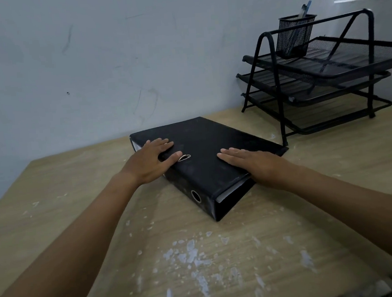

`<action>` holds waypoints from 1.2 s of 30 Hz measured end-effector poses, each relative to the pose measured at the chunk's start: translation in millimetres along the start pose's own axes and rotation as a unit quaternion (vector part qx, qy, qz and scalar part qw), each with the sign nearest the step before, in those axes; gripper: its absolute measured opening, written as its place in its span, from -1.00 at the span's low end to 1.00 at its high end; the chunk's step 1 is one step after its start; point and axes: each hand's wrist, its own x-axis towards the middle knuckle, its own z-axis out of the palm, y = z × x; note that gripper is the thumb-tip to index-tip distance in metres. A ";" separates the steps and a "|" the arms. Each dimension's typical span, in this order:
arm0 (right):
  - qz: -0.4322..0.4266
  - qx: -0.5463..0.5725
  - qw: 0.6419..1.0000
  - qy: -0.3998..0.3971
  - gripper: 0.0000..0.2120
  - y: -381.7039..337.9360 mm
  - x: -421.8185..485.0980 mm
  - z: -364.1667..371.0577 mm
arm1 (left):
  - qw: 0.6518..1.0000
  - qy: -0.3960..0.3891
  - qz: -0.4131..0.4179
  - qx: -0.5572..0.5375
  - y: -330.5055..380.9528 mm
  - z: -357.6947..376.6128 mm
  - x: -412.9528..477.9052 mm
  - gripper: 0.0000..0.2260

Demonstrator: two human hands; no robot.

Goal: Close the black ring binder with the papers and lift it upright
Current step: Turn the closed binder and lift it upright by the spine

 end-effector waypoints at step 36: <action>0.073 0.039 0.996 -0.028 -0.65 -64.2 6.5 -62.9 | 0.994 0.008 0.003 0.112 10.0 -14.2 -71.1 -0.08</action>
